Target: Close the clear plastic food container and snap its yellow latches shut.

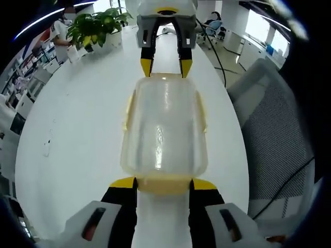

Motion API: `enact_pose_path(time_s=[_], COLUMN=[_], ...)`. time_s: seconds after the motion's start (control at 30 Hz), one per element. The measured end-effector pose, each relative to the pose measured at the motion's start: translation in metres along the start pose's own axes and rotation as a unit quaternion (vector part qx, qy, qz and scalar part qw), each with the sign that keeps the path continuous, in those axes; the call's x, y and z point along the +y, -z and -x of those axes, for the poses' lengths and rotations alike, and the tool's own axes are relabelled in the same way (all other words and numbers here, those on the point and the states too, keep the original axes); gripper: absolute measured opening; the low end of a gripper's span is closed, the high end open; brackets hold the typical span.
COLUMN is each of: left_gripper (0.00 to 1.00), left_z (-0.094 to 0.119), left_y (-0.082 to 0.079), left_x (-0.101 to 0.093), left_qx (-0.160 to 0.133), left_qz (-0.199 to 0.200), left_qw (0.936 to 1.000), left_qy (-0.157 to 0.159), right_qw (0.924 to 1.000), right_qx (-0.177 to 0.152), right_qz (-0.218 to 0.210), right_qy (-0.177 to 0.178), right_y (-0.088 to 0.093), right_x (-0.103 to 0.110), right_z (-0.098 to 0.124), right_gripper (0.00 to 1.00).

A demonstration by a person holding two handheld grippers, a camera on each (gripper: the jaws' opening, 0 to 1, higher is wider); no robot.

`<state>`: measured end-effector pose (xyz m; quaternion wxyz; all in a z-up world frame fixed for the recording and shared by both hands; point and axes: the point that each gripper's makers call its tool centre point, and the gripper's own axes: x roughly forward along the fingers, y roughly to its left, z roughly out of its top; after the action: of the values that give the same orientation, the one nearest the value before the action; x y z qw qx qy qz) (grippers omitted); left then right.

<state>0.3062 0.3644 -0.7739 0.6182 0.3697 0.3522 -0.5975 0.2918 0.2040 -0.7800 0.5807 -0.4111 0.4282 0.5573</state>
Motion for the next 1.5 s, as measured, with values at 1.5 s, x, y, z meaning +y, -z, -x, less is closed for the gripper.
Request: enact_pose_path(time_s=[1.5], left_gripper=[0.33], left_z=[-0.048], left_y=[-0.086], left_x=[-0.010], left_qx=[-0.021], left_qz=[-0.016], left_qw=[0.9996], left_qy=[0.013], right_qw=[0.9993], right_qx=[0.025], right_qz=[-0.020], right_qy=[0.018], right_y=[0.096], right_x=[0.009], right_z=[0.023], right_gripper=[0.36])
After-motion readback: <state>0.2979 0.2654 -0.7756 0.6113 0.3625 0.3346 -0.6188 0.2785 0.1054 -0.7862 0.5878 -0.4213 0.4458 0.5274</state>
